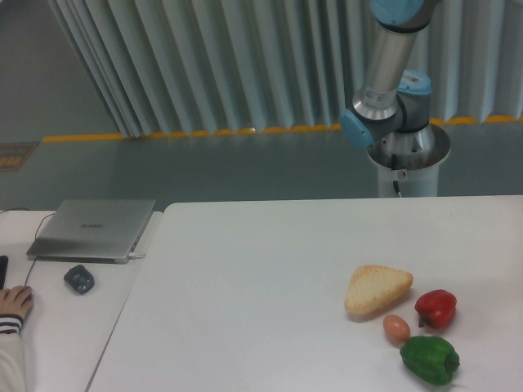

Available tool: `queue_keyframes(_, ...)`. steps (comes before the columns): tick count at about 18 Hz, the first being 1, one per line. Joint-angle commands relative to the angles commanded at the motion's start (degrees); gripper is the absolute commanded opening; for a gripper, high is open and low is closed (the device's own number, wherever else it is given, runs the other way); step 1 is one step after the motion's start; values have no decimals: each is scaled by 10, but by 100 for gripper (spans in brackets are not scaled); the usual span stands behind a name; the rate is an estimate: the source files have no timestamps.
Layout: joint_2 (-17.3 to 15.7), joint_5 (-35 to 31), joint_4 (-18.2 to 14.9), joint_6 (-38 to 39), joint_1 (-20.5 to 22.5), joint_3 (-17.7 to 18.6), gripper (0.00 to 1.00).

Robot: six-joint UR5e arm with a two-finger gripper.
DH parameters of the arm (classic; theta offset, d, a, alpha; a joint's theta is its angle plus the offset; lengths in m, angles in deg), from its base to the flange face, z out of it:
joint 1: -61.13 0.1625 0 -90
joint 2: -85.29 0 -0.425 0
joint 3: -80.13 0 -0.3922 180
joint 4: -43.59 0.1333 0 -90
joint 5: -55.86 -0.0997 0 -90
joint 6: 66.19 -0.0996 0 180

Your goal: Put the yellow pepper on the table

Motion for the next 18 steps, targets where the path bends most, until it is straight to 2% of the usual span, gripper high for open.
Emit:
queue_keyframes(2, -1, 4, 3, 50, -29, 0, 43)
queue_keyframes(3, -1, 5, 15, 82, -45, 2, 43)
queue_keyframes(5, 0, 4, 68, 152, -76, 18, 43)
queue_keyframes(10, 1, 5, 107, 200, -91, 39, 44)
queue_keyframes(13, 3, 0, 150, 254, -106, 49, 44)
queue_keyframes(14, 3, -12, 187, 278, -112, 63, 44)
queue_keyframes(15, 3, -50, 207, 281, -119, 71, 44)
queue_keyframes(18, 15, -166, 211, 282, -149, 72, 44)
